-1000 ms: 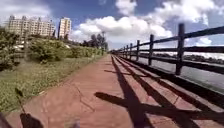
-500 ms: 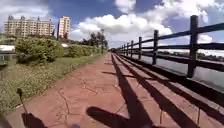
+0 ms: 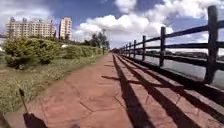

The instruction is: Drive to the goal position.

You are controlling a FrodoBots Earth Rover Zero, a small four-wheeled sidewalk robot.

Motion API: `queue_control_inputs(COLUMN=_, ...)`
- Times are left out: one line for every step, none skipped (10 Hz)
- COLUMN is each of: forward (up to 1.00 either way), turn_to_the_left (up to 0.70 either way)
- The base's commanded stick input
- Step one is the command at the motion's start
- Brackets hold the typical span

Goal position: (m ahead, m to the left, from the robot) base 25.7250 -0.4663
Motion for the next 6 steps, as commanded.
queue_control_inputs(forward=0.85, turn_to_the_left=0.0)
queue_control_inputs(forward=0.85, turn_to_the_left=0.0)
queue_control_inputs(forward=0.85, turn_to_the_left=0.0)
queue_control_inputs(forward=0.85, turn_to_the_left=0.0)
queue_control_inputs(forward=0.85, turn_to_the_left=0.0)
queue_control_inputs(forward=0.85, turn_to_the_left=0.0)
